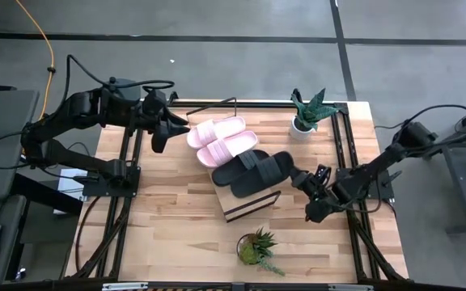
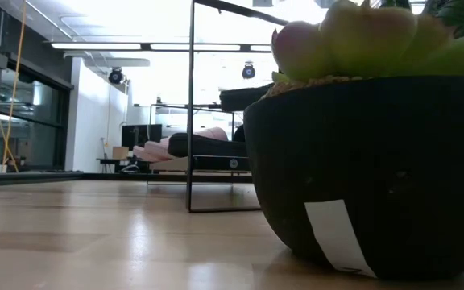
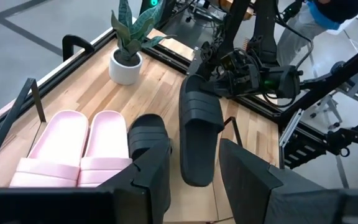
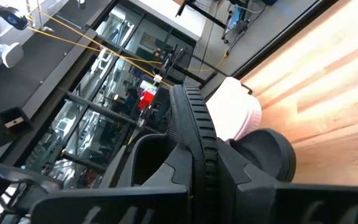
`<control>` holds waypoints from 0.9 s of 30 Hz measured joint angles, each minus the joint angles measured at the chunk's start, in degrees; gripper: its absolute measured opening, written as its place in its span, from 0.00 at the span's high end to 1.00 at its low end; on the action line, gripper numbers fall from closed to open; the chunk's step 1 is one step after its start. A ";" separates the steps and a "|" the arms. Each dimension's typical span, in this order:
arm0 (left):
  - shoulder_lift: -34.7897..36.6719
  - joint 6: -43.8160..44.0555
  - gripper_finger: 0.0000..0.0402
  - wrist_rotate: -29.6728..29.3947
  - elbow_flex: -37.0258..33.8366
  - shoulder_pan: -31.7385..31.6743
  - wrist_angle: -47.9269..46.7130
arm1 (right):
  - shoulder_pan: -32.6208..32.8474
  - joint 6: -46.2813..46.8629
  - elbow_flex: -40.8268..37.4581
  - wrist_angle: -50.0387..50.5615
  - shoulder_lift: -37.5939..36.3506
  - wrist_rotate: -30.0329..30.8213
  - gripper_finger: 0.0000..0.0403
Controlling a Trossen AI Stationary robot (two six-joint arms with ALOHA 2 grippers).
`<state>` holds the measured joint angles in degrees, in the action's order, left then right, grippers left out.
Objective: Pick and place slides into the shelf
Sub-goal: Put the black slides on the shelf
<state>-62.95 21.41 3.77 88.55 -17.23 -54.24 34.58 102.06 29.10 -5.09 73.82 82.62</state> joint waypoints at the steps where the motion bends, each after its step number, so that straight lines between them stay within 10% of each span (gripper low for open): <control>1: 0.05 0.00 0.69 0.00 0.00 0.00 0.00 | 0.22 -0.04 0.02 -0.51 0.25 0.14 0.99; 27: 0.03 1.13 0.68 -0.80 0.00 0.00 -1.56 | 0.94 7.28 0.09 -6.61 11.51 -3.50 0.99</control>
<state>-62.92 22.53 2.97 88.55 -17.23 -55.80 35.53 109.34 29.19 -11.70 85.34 79.12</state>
